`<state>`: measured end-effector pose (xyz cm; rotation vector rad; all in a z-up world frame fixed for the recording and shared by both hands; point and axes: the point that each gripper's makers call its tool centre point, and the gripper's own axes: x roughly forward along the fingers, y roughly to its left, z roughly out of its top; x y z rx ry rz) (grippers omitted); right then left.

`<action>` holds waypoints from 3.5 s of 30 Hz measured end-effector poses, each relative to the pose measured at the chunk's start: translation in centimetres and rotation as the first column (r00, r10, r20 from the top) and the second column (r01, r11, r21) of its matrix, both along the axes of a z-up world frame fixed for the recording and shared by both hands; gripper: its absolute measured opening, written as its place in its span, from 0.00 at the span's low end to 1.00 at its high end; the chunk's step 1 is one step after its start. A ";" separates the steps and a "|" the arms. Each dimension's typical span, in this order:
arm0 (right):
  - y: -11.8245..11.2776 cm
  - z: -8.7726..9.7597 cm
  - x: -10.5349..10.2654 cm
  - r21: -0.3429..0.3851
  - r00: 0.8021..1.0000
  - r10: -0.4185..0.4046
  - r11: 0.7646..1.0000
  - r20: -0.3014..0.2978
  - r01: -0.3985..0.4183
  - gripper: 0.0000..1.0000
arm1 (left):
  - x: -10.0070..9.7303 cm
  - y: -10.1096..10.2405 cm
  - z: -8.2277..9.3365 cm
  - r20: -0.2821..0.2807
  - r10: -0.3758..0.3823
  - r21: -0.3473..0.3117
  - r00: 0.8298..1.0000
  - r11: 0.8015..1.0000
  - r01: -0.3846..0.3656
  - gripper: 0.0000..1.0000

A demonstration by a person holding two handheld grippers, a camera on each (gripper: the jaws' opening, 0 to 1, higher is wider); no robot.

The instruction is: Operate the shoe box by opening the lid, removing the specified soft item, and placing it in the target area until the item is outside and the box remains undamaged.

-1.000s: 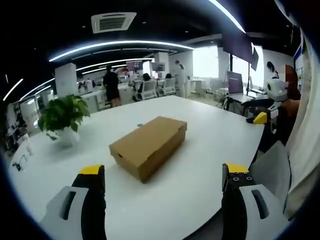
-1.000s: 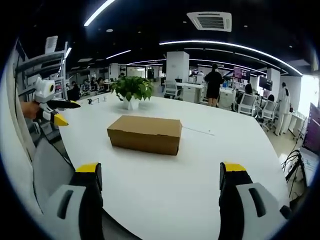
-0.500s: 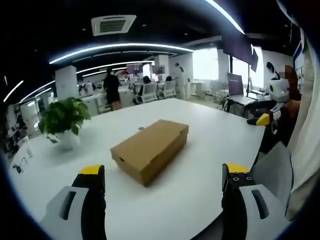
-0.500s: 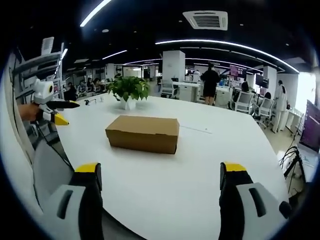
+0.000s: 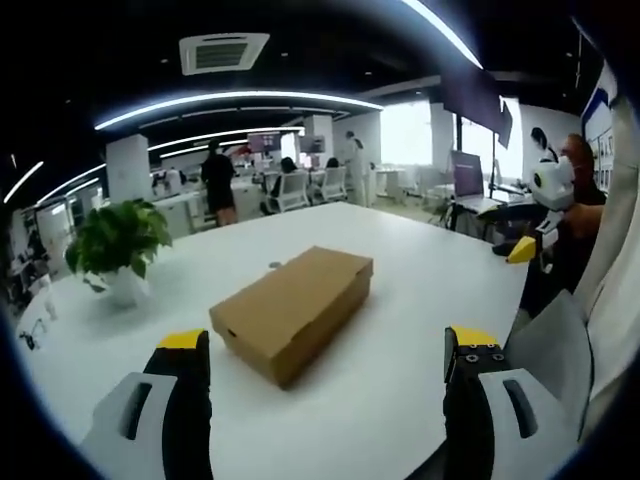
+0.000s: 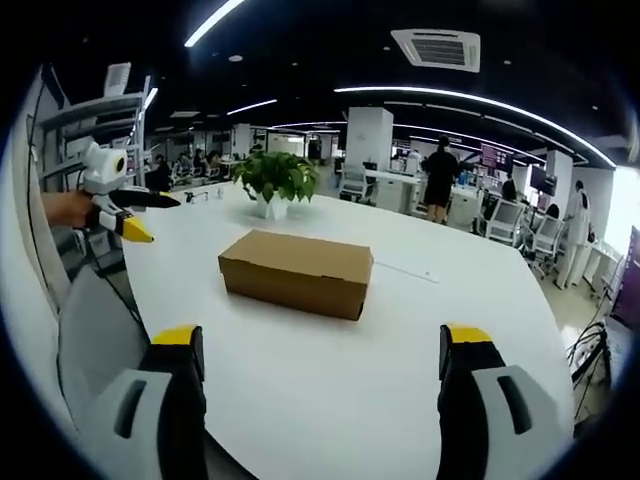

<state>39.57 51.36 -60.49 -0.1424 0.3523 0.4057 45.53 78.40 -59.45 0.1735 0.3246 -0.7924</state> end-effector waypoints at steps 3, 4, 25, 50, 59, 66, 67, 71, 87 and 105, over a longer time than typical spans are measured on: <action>-0.3 0.0 0.5 -0.005 1.000 0.009 1.000 0.002 -0.009 0.92 | 0.3 -0.3 -0.2 0.001 -0.007 0.004 1.000 1.000 0.007 1.00; -0.2 0.0 0.7 -0.001 1.000 0.015 1.000 0.004 -0.015 0.92 | 0.4 -0.4 -0.3 0.000 -0.009 0.003 1.000 1.000 0.009 1.00; 0.9 -1.4 4.7 -0.042 0.986 0.169 0.985 -0.009 -0.169 0.91 | 3.0 -1.8 -2.2 -0.007 0.006 0.019 1.000 1.000 -0.006 0.96; 2.4 -2.8 11.5 0.003 0.950 0.311 0.950 0.007 -0.311 0.85 | 6.8 -1.5 -7.0 -0.059 0.145 0.032 0.988 0.989 -0.144 0.89; 3.6 -5.2 13.9 -0.042 0.930 0.367 0.929 -0.018 -0.368 0.77 | 8.2 -1.8 -9.3 -0.077 0.180 0.061 0.981 0.983 -0.176 0.86; 3.6 -6.9 15.8 -0.050 0.927 0.373 0.926 -0.043 -0.375 0.76 | 9.2 -1.6 -10.3 -0.076 0.222 0.072 0.972 0.974 -0.217 0.82; 3.5 -7.0 16.1 -0.051 0.927 0.371 0.926 -0.044 -0.373 0.76 | 9.3 -1.6 -10.3 -0.077 0.225 0.071 0.971 0.973 -0.220 0.81; 3.1 -8.1 17.2 -0.060 0.931 0.360 0.930 -0.066 -0.364 0.73 | 9.9 -1.7 -10.5 -0.080 0.244 0.072 0.967 0.969 -0.238 0.80; 3.6 -11.1 20.2 -0.072 0.922 0.361 0.925 -0.136 -0.373 0.62 | 11.8 -1.9 -12.6 -0.127 0.282 0.087 0.951 0.958 -0.273 0.69; 3.9 -11.8 22.5 -0.097 0.920 0.362 0.921 -0.150 -0.379 0.52 | 12.6 -1.5 -13.2 -0.139 0.329 0.102 0.934 0.943 -0.317 0.61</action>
